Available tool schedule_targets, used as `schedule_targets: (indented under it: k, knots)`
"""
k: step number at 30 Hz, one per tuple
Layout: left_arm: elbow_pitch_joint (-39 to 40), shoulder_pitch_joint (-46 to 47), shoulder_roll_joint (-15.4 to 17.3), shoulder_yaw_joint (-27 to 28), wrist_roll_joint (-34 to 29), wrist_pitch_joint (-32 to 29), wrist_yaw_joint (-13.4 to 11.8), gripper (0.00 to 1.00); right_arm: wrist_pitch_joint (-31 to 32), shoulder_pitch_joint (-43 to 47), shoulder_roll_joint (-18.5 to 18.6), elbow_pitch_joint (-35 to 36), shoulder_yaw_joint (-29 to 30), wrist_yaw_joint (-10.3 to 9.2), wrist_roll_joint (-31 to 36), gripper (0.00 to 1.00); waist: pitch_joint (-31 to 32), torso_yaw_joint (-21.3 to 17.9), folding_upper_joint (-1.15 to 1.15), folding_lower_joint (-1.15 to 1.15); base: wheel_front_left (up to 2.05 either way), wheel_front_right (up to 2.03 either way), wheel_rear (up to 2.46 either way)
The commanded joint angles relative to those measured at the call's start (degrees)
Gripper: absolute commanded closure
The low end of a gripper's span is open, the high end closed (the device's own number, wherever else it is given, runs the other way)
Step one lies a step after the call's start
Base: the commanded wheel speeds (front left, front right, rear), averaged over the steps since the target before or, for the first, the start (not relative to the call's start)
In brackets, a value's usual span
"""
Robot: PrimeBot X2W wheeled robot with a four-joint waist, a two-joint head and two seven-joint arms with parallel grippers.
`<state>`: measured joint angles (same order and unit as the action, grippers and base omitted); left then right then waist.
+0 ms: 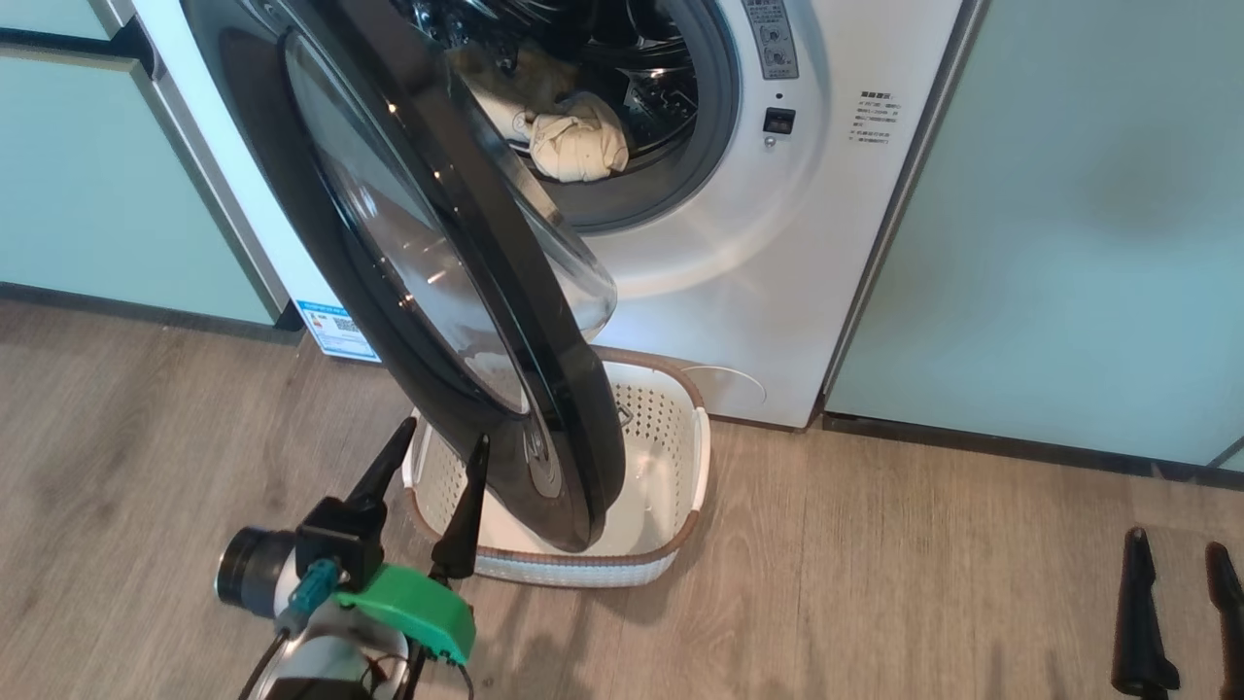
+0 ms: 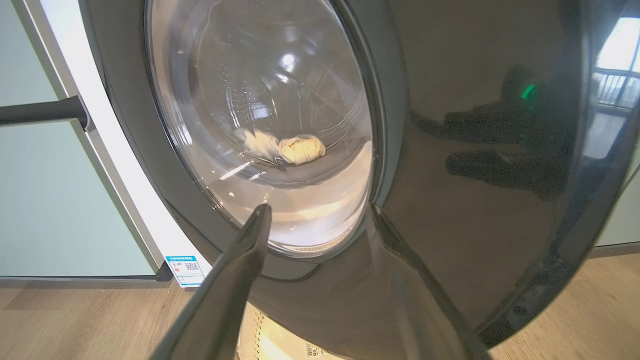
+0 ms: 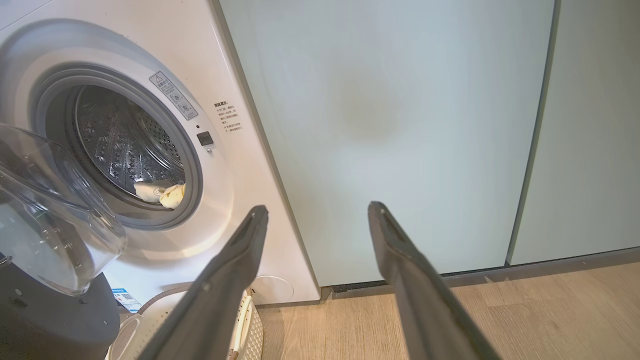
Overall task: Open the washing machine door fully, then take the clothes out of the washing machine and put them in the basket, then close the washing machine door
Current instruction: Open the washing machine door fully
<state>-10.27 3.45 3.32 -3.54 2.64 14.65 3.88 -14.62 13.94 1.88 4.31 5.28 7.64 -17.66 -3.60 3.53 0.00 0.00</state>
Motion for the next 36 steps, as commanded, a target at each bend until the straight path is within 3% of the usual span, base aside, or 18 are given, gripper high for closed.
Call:
schedule_targets:
  k: [1,4,9,10,11,12,13,22,30,36]
  knots:
    - [1.62,1.38,0.9,2.5,0.05,0.35,-0.13,0.0,-0.38,-1.01,1.0,1.76,-1.25,-0.15,-0.27,0.0,0.03,-0.05,0.0,0.0,0.0,0.0,0.0]
    - [1.49,1.37,0.89,2.58,0.05,0.35,-0.05,0.04,-0.38,-0.99,1.0,1.76,-1.27,-0.15,-0.3,0.0,0.13,-0.16,0.0,0.0,0.0,0.0,0.0]
    - [1.28,1.43,0.84,2.65,0.01,0.35,0.09,0.0,-0.38,-1.03,1.0,1.56,-1.28,-0.15,-0.35,0.0,0.26,-0.25,0.0,0.0,0.0,0.0,0.0]
    - [1.2,1.44,0.81,2.61,-0.01,0.35,0.1,0.09,-0.38,-1.03,1.0,1.51,-1.26,-0.15,-0.38,0.0,0.28,-0.26,0.0,0.0,0.0,0.0,0.0]
    - [1.11,1.44,0.79,2.57,-0.02,0.35,0.11,0.56,-0.38,-1.05,1.0,1.47,-1.26,-0.15,-0.37,0.0,0.26,-0.27,0.0,0.0,0.0,0.0,0.0]
    - [1.11,1.44,0.79,2.57,-0.02,0.35,0.11,0.56,-0.38,-1.05,1.0,1.47,-1.26,-0.15,-0.37,0.0,0.26,-0.27,0.0,0.0,0.0,0.0,0.0]
    - [0.92,1.44,0.77,2.54,0.05,0.35,0.16,1.0,-0.38,-1.08,1.0,1.45,-1.27,-0.15,-0.4,0.0,0.25,-0.27,0.0,0.0,0.0,0.0,0.0]
    - [0.93,1.9,0.77,2.63,0.06,0.35,0.34,1.0,-0.38,-1.26,1.0,1.4,-1.36,-0.15,-0.53,0.0,0.13,-0.21,0.0,0.0,0.0,0.0,0.0]
    - [8.04,4.58,1.51,6.83,-0.33,0.35,-2.85,1.0,-0.38,-1.45,0.99,1.35,-1.25,-0.15,-0.73,0.0,-0.01,-0.04,0.0,0.0,0.0,0.0,0.0]
    - [18.45,8.95,3.44,9.77,-1.79,0.35,-5.22,1.0,-0.38,-1.7,0.99,1.42,-1.0,-0.15,-0.55,0.0,0.16,-0.05,0.0,0.0,0.0,0.0,0.0]
